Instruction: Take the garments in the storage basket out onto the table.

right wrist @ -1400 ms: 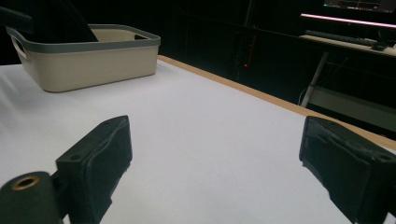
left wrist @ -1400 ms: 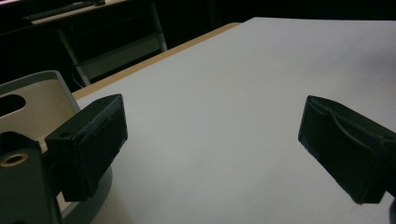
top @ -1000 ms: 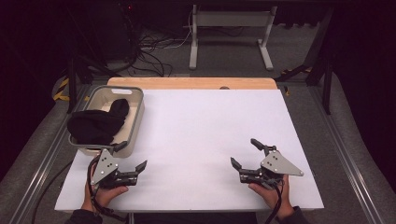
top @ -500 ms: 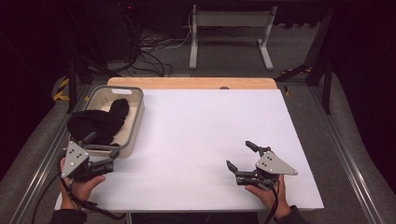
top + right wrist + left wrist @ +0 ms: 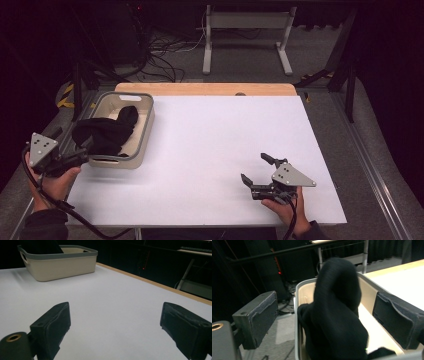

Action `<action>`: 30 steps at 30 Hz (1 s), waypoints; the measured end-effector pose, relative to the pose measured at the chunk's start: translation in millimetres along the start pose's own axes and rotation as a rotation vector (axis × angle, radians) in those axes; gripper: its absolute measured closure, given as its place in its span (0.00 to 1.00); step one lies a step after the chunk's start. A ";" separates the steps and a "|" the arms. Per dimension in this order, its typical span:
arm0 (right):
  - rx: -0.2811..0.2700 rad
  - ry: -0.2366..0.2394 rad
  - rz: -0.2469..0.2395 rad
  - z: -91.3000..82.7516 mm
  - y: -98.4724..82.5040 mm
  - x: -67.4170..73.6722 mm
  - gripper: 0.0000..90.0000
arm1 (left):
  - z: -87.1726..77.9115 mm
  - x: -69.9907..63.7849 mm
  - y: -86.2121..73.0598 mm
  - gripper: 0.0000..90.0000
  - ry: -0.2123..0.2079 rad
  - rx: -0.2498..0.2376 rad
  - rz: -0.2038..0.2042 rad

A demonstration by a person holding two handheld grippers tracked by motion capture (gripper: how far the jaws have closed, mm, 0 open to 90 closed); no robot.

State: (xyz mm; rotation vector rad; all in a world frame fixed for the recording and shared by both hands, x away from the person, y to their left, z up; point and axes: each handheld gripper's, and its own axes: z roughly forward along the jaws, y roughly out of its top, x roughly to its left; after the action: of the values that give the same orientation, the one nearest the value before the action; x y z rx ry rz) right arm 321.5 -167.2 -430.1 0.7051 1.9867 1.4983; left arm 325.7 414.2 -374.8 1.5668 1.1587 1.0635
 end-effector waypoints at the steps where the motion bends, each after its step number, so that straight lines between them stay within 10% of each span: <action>1: 0.000 0.000 0.000 0.0 0.0 0.0 0.12 | 0.0 0.0 0.0 0.08 0.000 0.000 0.000; 15: 0.040 0.012 0.015 5.2 -5.2 -2.2 0.12 | 61.0 4.2 17.4 0.19 -0.052 0.193 0.004; 25: 0.048 0.012 0.015 6.2 -6.0 -2.3 0.13 | 71.4 -3.1 27.1 0.73 -0.148 0.157 -0.020; 30: 0.046 0.007 0.014 5.8 -6.0 -2.8 0.14 | 74.8 -12.1 40.1 0.84 -0.156 0.102 -0.024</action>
State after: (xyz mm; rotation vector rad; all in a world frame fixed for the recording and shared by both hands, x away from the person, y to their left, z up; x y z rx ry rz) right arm 327.1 -166.6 -436.9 0.7356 2.0317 1.4692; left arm 403.4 383.6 -355.4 1.6796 1.1374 0.8620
